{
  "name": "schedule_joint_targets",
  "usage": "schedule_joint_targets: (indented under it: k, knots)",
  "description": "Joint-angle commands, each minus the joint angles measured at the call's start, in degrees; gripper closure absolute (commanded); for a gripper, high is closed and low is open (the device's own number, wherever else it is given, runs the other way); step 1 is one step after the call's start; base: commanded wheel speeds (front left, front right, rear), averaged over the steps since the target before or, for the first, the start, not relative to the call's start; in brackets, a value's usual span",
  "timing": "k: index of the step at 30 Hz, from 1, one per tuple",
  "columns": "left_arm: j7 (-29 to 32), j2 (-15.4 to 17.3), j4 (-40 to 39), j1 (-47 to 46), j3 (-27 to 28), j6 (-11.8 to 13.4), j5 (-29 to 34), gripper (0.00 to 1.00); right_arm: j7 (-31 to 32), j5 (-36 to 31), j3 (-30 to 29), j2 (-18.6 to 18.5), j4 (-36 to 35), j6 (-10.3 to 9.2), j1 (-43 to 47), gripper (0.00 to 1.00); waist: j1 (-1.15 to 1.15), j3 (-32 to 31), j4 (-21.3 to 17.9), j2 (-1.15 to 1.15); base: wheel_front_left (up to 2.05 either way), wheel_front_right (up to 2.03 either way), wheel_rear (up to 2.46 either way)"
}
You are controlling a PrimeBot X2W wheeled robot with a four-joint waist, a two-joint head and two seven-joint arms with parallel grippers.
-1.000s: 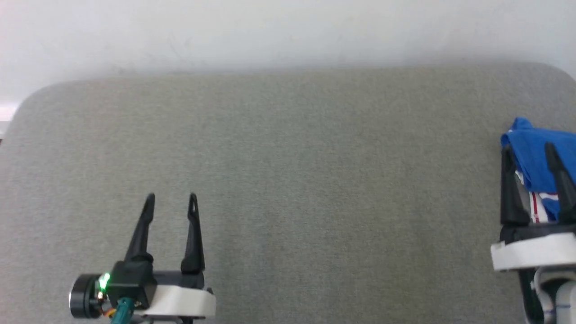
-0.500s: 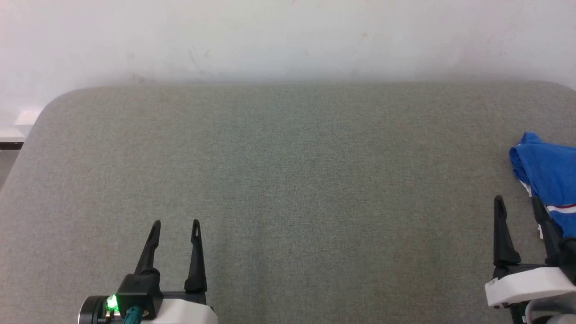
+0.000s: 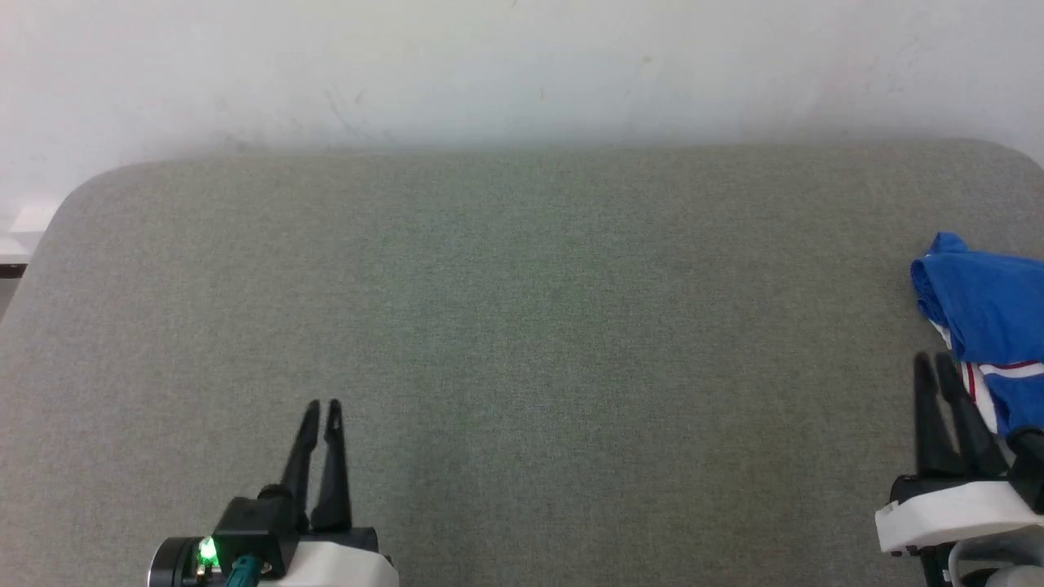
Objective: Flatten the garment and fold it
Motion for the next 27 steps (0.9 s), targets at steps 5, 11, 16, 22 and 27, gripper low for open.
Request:
schedule_joint_targets:
  k: [5,11,16,22,27]
  knots:
    - [0.40,-0.27,0.08,-0.14,0.44,-0.43,0.37,1.00,0.35,-0.14,0.31,0.00,-0.12,0.00,-0.03,1.00,0.00,-0.06,-0.03,0.00,0.00,0.00,0.00]
    - [1.10,-0.75,0.21,-0.37,1.18,-1.18,1.03,1.00,0.96,-0.38,0.83,0.01,-0.32,-0.01,-0.09,1.00,0.00,-0.17,-0.07,0.00,0.00,0.00,0.00]
    - [1.69,-1.15,0.33,-0.57,1.80,-1.81,1.59,1.00,1.46,-0.58,1.27,0.02,-0.49,-0.01,-0.14,1.00,0.00,-0.26,-0.11,0.00,0.00,0.00,0.00]
    - [2.39,-1.63,0.46,-0.80,2.55,-2.56,2.25,1.00,2.07,-0.82,1.79,0.04,-0.70,-0.02,-0.20,1.00,0.00,-0.36,-0.15,0.00,0.00,0.00,0.00]
    - [2.97,-2.02,0.57,-1.00,3.17,-3.19,2.80,1.00,2.57,-1.02,2.22,0.05,-0.87,-0.02,-0.24,1.00,0.00,-0.45,-0.19,0.00,0.00,0.00,0.00]
